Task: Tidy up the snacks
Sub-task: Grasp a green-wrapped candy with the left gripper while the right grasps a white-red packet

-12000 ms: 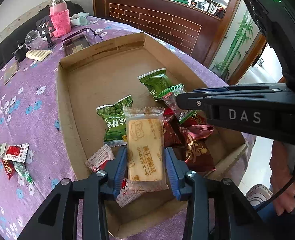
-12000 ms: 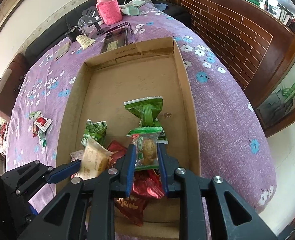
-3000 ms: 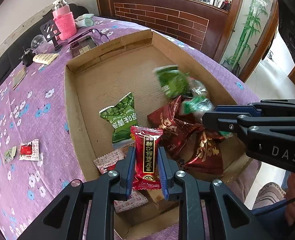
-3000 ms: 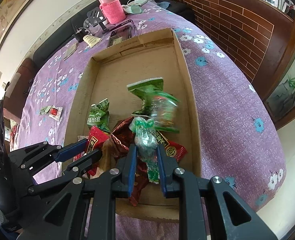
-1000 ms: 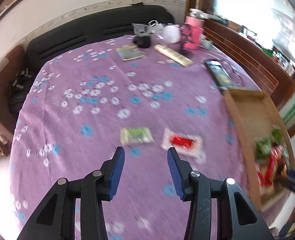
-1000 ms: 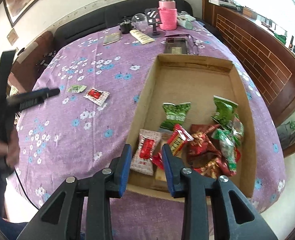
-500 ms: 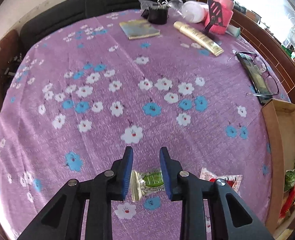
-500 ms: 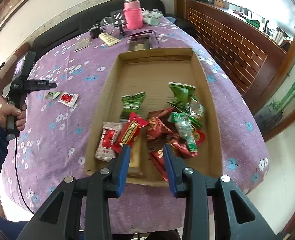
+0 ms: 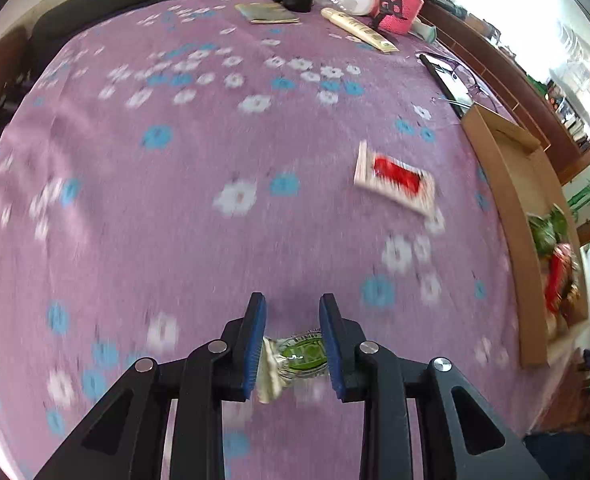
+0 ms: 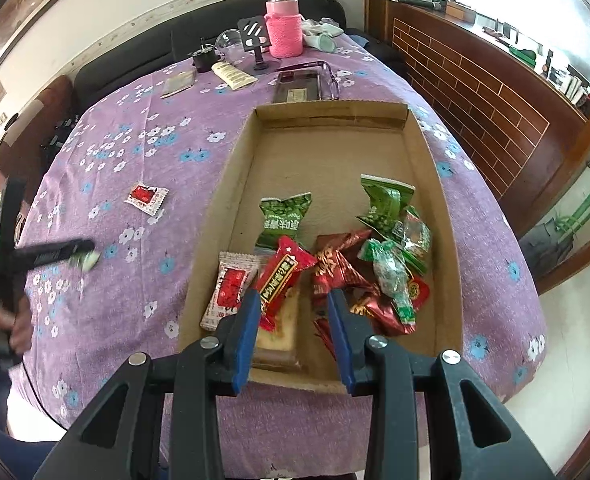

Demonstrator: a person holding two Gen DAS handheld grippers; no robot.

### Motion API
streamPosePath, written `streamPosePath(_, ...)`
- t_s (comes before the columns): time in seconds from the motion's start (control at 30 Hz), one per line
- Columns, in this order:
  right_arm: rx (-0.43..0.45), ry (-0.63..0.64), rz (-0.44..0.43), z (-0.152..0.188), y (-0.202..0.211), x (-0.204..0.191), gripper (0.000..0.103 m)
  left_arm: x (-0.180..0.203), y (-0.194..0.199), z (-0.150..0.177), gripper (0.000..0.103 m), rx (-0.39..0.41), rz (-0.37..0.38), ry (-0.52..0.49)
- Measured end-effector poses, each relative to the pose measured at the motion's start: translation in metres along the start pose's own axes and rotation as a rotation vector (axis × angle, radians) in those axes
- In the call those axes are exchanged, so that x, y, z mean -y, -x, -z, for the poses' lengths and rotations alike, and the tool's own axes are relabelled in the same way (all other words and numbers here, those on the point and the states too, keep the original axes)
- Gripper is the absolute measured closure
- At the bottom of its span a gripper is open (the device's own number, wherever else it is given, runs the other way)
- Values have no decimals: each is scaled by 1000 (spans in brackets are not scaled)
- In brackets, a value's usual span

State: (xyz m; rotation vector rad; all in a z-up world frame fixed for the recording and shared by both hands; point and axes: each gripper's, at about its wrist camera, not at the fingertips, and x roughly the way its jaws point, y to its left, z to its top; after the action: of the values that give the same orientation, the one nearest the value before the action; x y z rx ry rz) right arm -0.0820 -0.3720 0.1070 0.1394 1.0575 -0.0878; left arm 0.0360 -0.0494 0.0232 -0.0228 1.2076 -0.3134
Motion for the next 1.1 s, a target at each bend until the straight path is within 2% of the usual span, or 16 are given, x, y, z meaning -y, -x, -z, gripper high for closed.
streamPosePath(0.07,-2,10,-6,-3,-2,-3,70,-7,8,16,69,-24,24,15)
streamPosePath(0.17,-3,39,-20,-7,-4,-12,70,-12,18,35,67,-40,17,-2)
streamPosePath(0.23,-2,63,-28,-9,-5,-19,70,-15,30,46,67,-38,51,-13)
streamPosePath(0.3,-4,78,-38,-11,-7,-25,70,-13,43,55,55,-19,73,-60)
streamPosePath(0.33,-7,85,-44,-12,-8,-28,70,-10,49,60,41,-13,82,-95)
streamPosePath(0.37,-10,93,-49,-12,-9,-32,70,-8,51,65,35,-14,90,-114)
streamPosePath(0.6,-18,145,-76,-10,-13,-52,70,16,50,68,35,18,41,-262)
streamPosePath(0.63,-17,149,-77,-9,-12,-53,70,18,46,66,36,17,43,-277)
streamPosePath(0.7,-14,160,-79,-8,-11,-58,70,21,39,63,44,6,36,-308)
streamPosePath(0.77,-15,171,-88,-8,-10,-62,70,24,32,61,57,6,3,-334)
streamPosePath(0.87,-17,210,-106,-11,-9,-71,70,16,24,60,74,-6,-8,-298)
streamPosePath(1.03,-64,281,-200,-30,-15,-95,70,8,22,66,76,18,-49,-226)
streamPosePath(1.1,-67,317,-212,-39,-21,-107,70,5,22,68,76,30,-78,-179)
